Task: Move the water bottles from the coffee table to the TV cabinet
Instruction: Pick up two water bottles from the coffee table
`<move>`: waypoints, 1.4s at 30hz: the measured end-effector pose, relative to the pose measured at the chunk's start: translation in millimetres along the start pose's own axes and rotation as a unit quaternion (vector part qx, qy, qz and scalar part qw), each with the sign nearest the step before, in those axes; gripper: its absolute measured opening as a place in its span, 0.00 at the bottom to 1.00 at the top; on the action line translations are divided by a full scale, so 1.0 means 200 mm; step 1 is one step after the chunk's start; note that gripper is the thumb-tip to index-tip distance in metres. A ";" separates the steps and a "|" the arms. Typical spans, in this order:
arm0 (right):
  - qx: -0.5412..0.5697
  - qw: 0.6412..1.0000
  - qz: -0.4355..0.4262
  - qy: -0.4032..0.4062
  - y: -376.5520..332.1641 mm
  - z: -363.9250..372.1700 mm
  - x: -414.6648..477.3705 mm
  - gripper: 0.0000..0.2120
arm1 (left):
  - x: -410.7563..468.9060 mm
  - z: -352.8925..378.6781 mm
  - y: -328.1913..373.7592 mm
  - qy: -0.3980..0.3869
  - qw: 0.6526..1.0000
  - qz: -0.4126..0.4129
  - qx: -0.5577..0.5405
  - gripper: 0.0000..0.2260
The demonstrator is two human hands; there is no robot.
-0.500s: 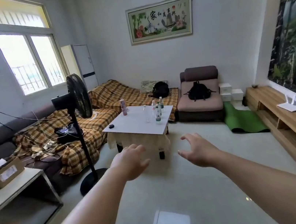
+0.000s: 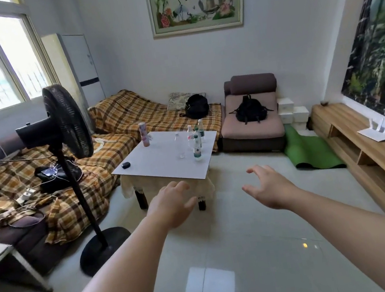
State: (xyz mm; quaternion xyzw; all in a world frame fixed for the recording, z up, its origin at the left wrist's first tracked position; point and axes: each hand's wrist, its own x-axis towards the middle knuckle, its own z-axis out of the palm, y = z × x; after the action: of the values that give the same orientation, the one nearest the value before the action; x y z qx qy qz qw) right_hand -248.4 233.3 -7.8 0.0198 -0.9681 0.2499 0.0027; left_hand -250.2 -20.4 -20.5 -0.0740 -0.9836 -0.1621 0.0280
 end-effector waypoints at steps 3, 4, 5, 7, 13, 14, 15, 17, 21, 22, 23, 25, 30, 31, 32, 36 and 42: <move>0.002 1.000 -0.003 -0.009 0.06 0.03 0.24 0.27 | 0.22 0.06 0.00 -0.003 1.000 0.004 -0.008 0.20; 0.004 1.000 -0.003 -0.012 0.09 0.04 0.33 0.27 | 0.29 0.09 0.01 -0.003 1.000 0.003 -0.013 0.20; 0.005 1.000 -0.004 -0.016 0.12 0.05 0.42 0.27 | 0.38 0.12 0.01 -0.005 1.000 -0.002 -0.022 0.20; 0.008 1.000 -0.010 -0.023 0.18 0.06 0.63 0.27 | 0.54 0.18 0.02 -0.007 0.999 -0.019 -0.036 0.20; 0.051 0.998 -0.019 -0.031 0.37 -0.01 1.27 0.27 | 1.12 0.26 0.09 -0.025 0.999 -0.040 0.005 0.20; 0.054 0.998 -0.019 -0.036 0.40 -0.03 1.37 0.27 | 1.22 0.27 0.11 -0.027 0.999 -0.044 0.009 0.20; 0.052 0.998 -0.021 -0.041 0.44 -0.05 1.46 0.27 | 1.33 0.28 0.13 -0.026 0.998 -0.051 0.004 0.20; 0.047 0.998 -0.020 -0.043 0.51 -0.09 1.63 0.27 | 1.51 0.31 0.18 -0.021 0.997 -0.065 -0.030 0.20; 0.044 0.997 -0.018 -0.053 0.60 -0.15 1.94 0.27 | 1.82 0.39 0.23 -0.030 0.997 -0.064 -0.025 0.20; 0.043 0.997 -0.021 -0.055 0.62 -0.15 2.01 0.27 | 1.90 0.41 0.23 -0.032 0.997 -0.061 -0.022 0.21; 0.043 0.997 -0.024 -0.058 0.63 -0.15 2.08 0.28 | 1.98 0.42 0.23 -0.034 0.997 -0.060 -0.019 0.21; 0.039 0.997 -0.031 -0.065 0.65 -0.14 2.23 0.27 | 2.14 0.45 0.21 -0.044 0.998 -0.048 -0.005 0.21; 0.017 0.995 -0.045 -0.084 0.69 -0.07 2.65 0.27 | 2.60 0.54 0.13 -0.039 0.999 -0.033 -0.007 0.21; 0.012 0.995 -0.048 -0.088 0.69 -0.06 2.75 0.27 | 2.70 0.56 0.11 -0.037 0.999 -0.034 -0.011 0.21; 0.008 0.994 -0.053 -0.092 0.69 -0.04 2.86 0.27 | 2.81 0.59 0.08 -0.037 0.999 -0.035 -0.014 0.20; 0.001 0.993 -0.063 -0.097 0.69 0.01 3.31 0.28 | 3.28 0.71 -0.04 -0.024 0.996 -0.063 -0.050 0.21; -0.027 0.992 -0.055 -0.113 0.68 0.01 3.89 0.28 | 3.83 0.75 -0.17 -0.046 0.991 -0.092 -0.085 0.21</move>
State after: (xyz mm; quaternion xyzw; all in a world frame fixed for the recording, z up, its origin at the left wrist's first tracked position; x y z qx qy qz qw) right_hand -1031.7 322.9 -64.3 0.1013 -0.9660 0.2189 -0.0925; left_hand -1016.9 100.4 -112.9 0.0070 -0.9691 -0.2434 -0.0385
